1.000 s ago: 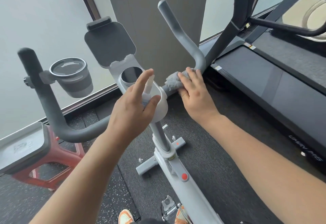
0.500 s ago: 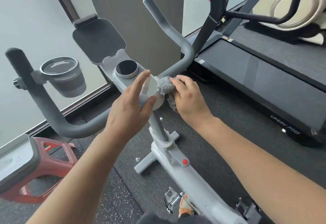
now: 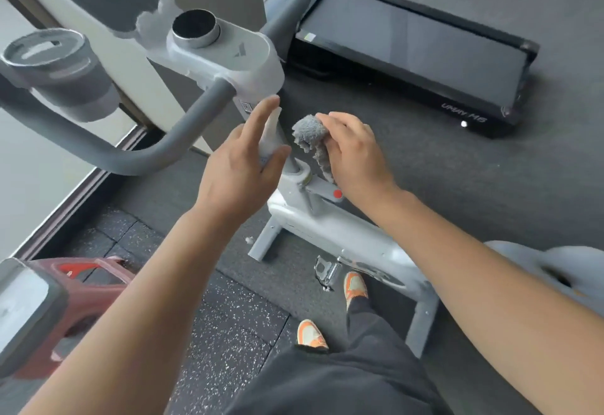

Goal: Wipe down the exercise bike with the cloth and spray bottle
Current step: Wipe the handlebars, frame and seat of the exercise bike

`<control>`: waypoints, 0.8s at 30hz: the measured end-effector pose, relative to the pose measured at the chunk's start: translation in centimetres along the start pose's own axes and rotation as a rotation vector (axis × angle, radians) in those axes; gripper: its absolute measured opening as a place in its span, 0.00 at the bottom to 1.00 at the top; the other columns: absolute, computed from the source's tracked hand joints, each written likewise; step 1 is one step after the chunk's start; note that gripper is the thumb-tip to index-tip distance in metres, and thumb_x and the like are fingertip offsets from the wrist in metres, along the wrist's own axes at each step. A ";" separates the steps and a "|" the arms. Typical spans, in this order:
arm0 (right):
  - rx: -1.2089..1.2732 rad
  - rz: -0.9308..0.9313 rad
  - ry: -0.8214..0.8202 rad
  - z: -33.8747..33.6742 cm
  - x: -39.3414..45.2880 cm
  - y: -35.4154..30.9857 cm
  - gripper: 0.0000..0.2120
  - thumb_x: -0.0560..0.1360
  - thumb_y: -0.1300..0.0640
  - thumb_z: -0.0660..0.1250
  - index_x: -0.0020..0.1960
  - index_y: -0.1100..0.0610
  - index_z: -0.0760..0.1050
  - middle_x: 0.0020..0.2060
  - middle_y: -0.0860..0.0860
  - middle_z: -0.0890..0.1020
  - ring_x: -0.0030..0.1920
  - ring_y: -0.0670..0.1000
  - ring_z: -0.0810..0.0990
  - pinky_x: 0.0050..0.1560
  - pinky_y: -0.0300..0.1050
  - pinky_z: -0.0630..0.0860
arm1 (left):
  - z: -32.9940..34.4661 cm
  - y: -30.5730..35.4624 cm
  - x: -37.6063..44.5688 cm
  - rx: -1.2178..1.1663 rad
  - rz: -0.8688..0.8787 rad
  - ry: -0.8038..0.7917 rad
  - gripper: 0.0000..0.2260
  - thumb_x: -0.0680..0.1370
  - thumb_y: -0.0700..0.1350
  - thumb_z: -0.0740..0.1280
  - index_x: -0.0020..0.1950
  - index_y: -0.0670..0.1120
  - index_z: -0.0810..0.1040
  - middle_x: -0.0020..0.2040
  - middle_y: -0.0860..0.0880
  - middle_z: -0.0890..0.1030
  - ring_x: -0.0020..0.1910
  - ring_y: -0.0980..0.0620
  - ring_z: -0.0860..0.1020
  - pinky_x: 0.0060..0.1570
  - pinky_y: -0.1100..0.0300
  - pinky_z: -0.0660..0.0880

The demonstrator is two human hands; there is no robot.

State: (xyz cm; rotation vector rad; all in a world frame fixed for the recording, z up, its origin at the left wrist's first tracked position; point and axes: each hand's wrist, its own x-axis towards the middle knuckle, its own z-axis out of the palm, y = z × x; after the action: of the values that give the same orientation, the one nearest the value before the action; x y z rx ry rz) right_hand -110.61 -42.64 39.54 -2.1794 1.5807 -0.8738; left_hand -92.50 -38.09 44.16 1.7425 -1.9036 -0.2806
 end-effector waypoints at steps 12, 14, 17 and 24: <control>-0.030 0.235 0.046 -4.3 -11.6 3.5 0.19 0.77 0.68 0.58 0.65 0.60 0.74 0.62 0.59 0.75 0.61 0.61 0.73 0.64 0.52 0.70 | 5.2 5.3 -5.5 -0.104 0.191 -0.181 0.27 0.78 0.52 0.66 0.75 0.59 0.60 0.58 0.50 0.77 0.48 0.46 0.76 0.42 0.56 0.69; -0.039 0.291 0.056 -5.4 -13.8 4.8 0.19 0.77 0.68 0.59 0.65 0.60 0.74 0.62 0.58 0.75 0.61 0.60 0.73 0.63 0.48 0.68 | 6.8 6.8 -6.0 -0.120 0.234 -0.215 0.27 0.78 0.52 0.66 0.75 0.58 0.60 0.60 0.50 0.77 0.50 0.48 0.75 0.42 0.57 0.68; -0.040 0.370 0.071 -7.4 -17.3 6.9 0.18 0.77 0.67 0.58 0.65 0.60 0.74 0.62 0.57 0.76 0.61 0.59 0.74 0.63 0.46 0.68 | 9.4 9.5 -6.8 -0.153 0.277 -0.280 0.27 0.78 0.53 0.65 0.75 0.59 0.59 0.59 0.51 0.77 0.52 0.49 0.75 0.45 0.55 0.70; -0.044 0.516 0.107 -12.4 -25.7 11.5 0.17 0.79 0.66 0.59 0.67 0.60 0.73 0.64 0.58 0.74 0.63 0.59 0.72 0.65 0.52 0.71 | 15.3 16.8 -10.3 -0.173 0.407 -0.391 0.28 0.78 0.54 0.65 0.76 0.59 0.58 0.60 0.50 0.77 0.53 0.47 0.76 0.43 0.56 0.72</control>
State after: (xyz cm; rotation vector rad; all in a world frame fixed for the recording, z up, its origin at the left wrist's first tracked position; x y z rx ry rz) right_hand -132.34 -21.36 34.90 -1.6405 2.0932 -0.7993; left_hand -114.60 -28.79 37.16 1.2135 -2.3746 -0.6452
